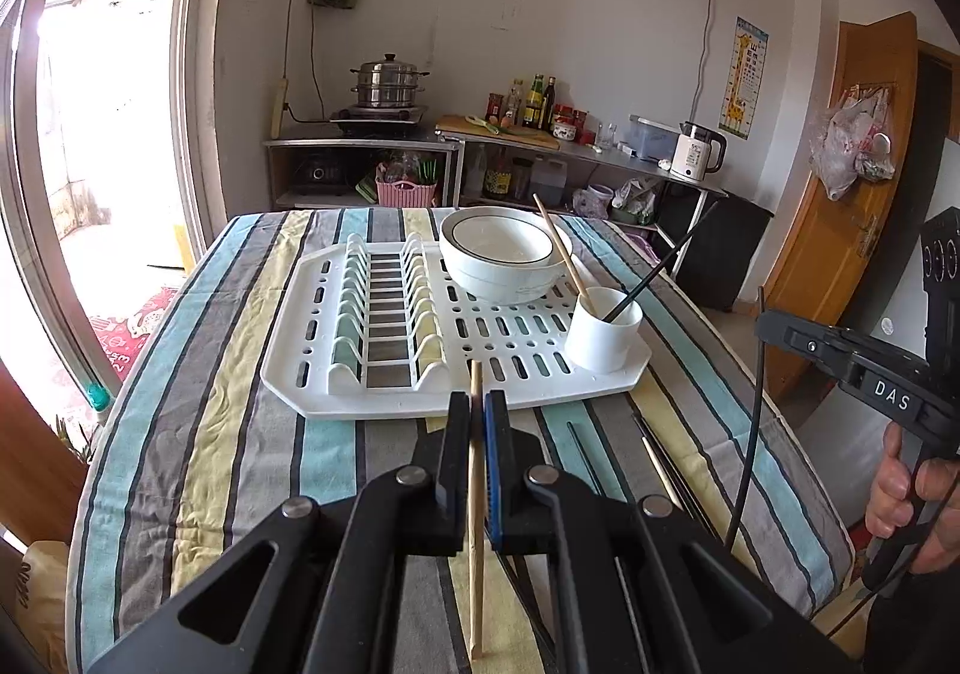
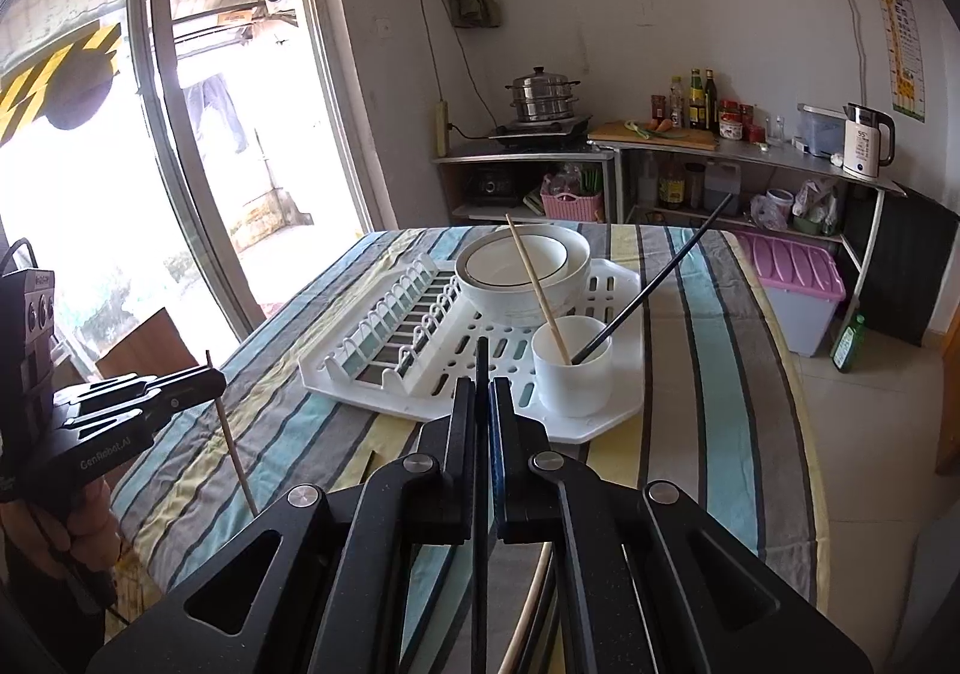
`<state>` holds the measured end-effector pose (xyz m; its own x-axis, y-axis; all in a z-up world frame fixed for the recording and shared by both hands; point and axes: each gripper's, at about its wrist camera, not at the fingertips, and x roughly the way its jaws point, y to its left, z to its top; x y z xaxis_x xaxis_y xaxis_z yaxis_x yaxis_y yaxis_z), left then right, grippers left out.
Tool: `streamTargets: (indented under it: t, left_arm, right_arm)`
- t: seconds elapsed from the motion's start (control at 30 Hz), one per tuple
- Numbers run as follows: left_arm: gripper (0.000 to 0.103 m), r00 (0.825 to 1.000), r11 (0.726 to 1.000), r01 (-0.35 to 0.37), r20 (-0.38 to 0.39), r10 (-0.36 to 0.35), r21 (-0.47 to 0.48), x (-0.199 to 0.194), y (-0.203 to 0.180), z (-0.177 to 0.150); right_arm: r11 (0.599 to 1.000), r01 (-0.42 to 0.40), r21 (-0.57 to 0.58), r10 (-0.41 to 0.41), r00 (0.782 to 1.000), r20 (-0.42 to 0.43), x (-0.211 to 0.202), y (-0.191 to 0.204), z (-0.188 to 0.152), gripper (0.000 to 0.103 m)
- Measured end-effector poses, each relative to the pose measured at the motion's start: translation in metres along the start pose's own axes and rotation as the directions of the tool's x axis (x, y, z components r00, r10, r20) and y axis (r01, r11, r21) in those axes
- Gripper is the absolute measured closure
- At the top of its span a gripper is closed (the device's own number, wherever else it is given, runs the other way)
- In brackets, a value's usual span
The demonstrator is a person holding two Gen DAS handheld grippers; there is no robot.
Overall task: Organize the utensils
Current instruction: 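Lift both chopsticks and carry them over the rack toward the white cup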
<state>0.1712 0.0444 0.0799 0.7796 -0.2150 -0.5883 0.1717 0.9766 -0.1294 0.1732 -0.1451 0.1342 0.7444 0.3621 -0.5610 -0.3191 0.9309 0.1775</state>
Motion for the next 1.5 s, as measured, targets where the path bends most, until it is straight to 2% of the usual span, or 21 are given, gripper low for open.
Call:
streamTargets:
  t: [0.33,0.63,0.9,1.23,1.5]
  left_arm:
    - [0.098,1.000,1.000,-0.003,0.014,0.003,0.022,-0.015,-0.005,-0.002]
    - [0.098,0.998,0.997,0.030,0.049,-0.034,0.068,-0.015,-0.023,0.028]
    - [0.098,0.992,0.991,0.104,0.069,-0.109,0.083,0.019,-0.047,0.082]
    - [0.098,0.980,0.985,0.170,0.101,-0.172,0.027,0.068,-0.063,0.149]
    - [0.098,0.976,0.982,0.191,0.108,-0.191,0.013,0.102,-0.076,0.170]
  right_arm:
    - [1.000,0.002,-0.007,-0.001,0.999,0.046,-0.023,0.001,-0.004,0.099]
    - [1.000,0.016,-0.023,-0.013,0.993,0.118,-0.038,-0.002,0.020,0.100]
    - [0.999,0.050,-0.017,-0.046,0.982,0.182,-0.027,-0.019,0.061,0.100]
    - [0.998,0.055,0.016,-0.057,0.967,0.249,-0.014,-0.040,0.103,0.100]
    - [0.998,0.063,0.029,-0.068,0.962,0.263,0.000,-0.051,0.120,0.100]
